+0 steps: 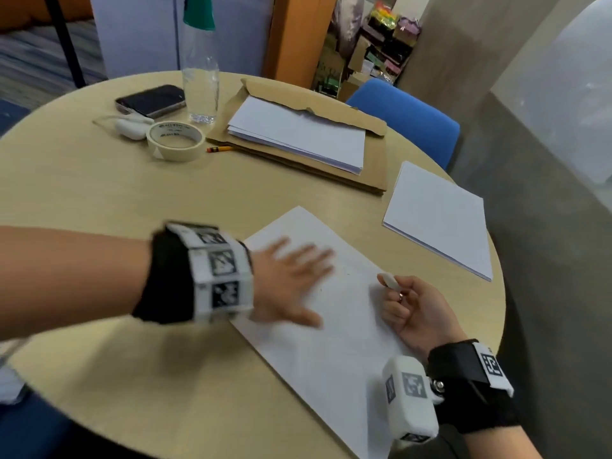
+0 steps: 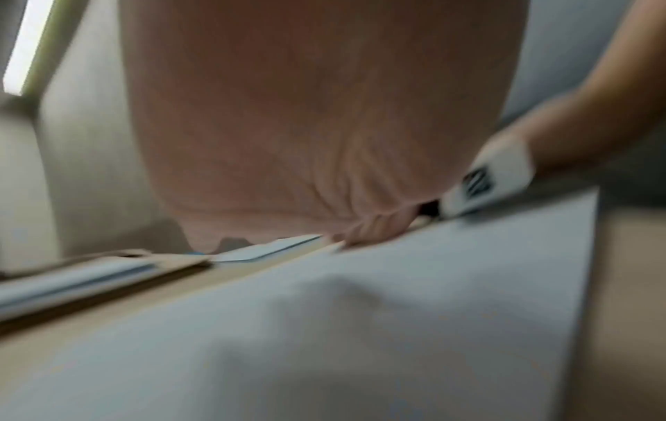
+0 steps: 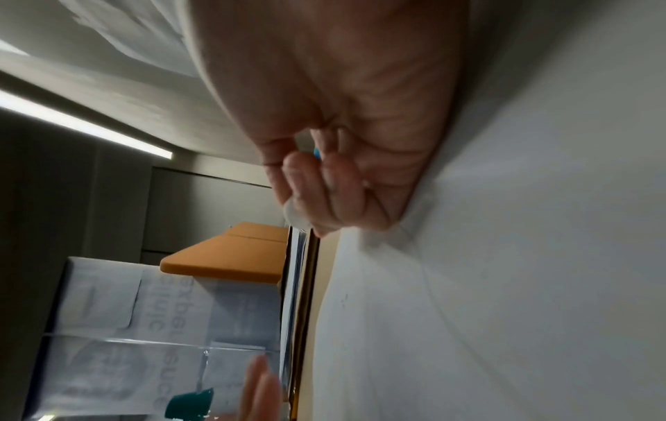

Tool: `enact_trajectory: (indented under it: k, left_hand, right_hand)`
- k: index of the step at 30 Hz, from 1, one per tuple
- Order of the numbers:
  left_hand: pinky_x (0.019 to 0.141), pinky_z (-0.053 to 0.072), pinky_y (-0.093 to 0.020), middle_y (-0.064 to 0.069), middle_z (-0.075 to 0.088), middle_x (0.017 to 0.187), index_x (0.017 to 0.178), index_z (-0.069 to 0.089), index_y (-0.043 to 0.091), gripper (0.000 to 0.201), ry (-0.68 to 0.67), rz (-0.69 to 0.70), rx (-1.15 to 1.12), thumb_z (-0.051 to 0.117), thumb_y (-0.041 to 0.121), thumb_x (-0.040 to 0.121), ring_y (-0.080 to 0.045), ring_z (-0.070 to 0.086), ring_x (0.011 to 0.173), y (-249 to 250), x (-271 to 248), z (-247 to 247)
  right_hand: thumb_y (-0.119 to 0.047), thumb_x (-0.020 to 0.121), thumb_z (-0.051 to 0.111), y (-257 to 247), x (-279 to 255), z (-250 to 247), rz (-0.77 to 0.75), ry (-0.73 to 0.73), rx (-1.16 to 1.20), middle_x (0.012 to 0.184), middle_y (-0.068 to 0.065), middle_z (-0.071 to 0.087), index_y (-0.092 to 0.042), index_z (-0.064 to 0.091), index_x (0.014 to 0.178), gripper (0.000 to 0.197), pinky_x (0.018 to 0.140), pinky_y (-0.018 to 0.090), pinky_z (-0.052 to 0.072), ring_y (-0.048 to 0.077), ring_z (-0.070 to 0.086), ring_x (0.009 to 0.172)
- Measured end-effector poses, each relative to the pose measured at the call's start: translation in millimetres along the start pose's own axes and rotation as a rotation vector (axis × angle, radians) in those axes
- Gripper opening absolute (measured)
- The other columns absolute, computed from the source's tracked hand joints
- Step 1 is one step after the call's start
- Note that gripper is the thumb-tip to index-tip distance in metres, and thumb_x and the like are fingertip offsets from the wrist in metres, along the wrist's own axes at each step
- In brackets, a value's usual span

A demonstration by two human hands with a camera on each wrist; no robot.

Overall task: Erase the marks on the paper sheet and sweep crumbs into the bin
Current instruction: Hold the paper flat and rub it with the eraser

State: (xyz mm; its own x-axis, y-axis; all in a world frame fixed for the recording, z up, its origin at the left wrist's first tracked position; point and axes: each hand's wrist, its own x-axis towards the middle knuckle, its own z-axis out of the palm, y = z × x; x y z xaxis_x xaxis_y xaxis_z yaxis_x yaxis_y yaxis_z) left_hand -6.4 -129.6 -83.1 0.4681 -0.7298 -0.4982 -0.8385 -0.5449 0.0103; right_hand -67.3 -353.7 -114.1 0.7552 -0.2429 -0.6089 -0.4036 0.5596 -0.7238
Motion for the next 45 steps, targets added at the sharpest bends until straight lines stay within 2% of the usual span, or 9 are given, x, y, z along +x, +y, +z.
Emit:
enact_trajectory:
  k: [3,5,12,19,25,32,38,41,45]
  left_hand:
    - [0.112,-0.015,-0.034,0.008,-0.026,0.155,0.148,-0.016,0.024,0.103,-0.085,0.38,-0.082,-0.011,0.077,0.061,-0.01,-0.019,0.144,60,9,0]
    - [0.114,-0.015,-0.034,0.01,-0.023,0.156,0.149,-0.014,0.026,0.079,-0.172,0.382,-0.118,0.001,0.068,0.084,-0.009,-0.019,0.144,54,18,1]
    - [0.115,-0.013,-0.047,-0.002,-0.022,0.157,0.15,-0.011,0.015,0.088,0.015,-0.303,0.109,0.013,0.072,0.087,-0.018,-0.015,0.146,-55,51,-8]
    - [0.116,-0.005,-0.037,-0.005,-0.006,0.16,0.151,0.001,0.011,0.061,-0.081,0.267,-0.182,0.022,0.041,0.102,-0.02,-0.003,0.147,49,53,-24]
    - [0.116,-0.009,-0.045,-0.004,-0.019,0.158,0.15,-0.009,0.011,0.088,0.05,-0.339,0.066,0.017,0.069,0.089,-0.022,-0.011,0.147,-53,70,-17]
    - [0.116,-0.004,-0.041,-0.004,-0.006,0.16,0.152,0.002,0.012,0.063,0.005,0.23,-0.154,0.024,0.042,0.101,-0.021,-0.003,0.147,51,65,-11]
    - [0.116,0.015,-0.048,-0.013,0.012,0.158,0.15,0.02,0.009,0.1,0.143,-0.258,-0.094,0.026,0.08,0.079,-0.031,0.019,0.144,-40,93,-33]
    - [0.112,-0.007,-0.037,-0.01,-0.005,0.159,0.151,0.005,0.009,0.065,0.228,-0.05,-0.179,0.028,0.043,0.1,-0.025,0.001,0.147,0,84,-41]
    - [0.109,0.001,-0.031,-0.011,0.01,0.158,0.149,0.018,0.01,0.056,0.121,0.176,-0.412,0.038,0.027,0.1,-0.027,0.009,0.146,30,72,-25]
  right_hand:
    - [-0.016,0.038,0.075,1,1,-3,0.001,-0.087,0.07,0.045,-0.001,0.038,-0.003,0.062,0.074,0.041,0.031,0.016,0.02,0.008,0.027,0.027]
    - [-0.016,0.038,0.071,1,1,-3,0.005,-0.096,0.076,0.045,-0.002,0.037,-0.003,0.06,0.075,0.04,0.031,0.016,0.02,0.008,0.027,0.026]
    - [-0.015,0.06,0.055,-2,0,-5,0.014,-0.079,0.069,0.047,-0.002,0.035,-0.005,0.056,0.076,0.019,0.033,0.017,0.016,0.007,0.026,0.026]
    - [-0.015,0.056,0.059,-1,0,-5,0.025,-0.079,0.145,0.044,-0.002,0.034,-0.004,0.053,0.078,0.024,0.028,0.017,0.021,0.008,0.026,0.025]
    - [-0.017,0.069,0.044,1,-1,-6,0.007,-0.036,0.14,0.046,-0.003,0.032,-0.006,0.052,0.077,0.015,0.033,0.016,0.017,0.007,0.025,0.027]
    - [-0.016,0.065,0.048,3,-1,-2,-0.038,-0.009,0.155,0.045,-0.003,0.033,-0.004,0.052,0.078,0.018,0.032,0.016,0.019,0.007,0.025,0.027]
    - [-0.016,0.068,0.045,5,-4,-1,-0.063,-0.003,0.156,0.045,-0.003,0.033,-0.006,0.051,0.077,0.014,0.034,0.017,0.017,0.007,0.026,0.028]
    - [-0.016,0.067,0.045,6,-2,1,-0.069,-0.002,0.156,0.045,-0.004,0.032,-0.007,0.051,0.076,0.014,0.034,0.017,0.017,0.007,0.025,0.028]
    - [-0.017,0.067,0.045,8,-3,2,-0.076,-0.001,0.168,0.045,-0.004,0.033,-0.007,0.052,0.076,0.015,0.033,0.018,0.017,0.006,0.024,0.028]
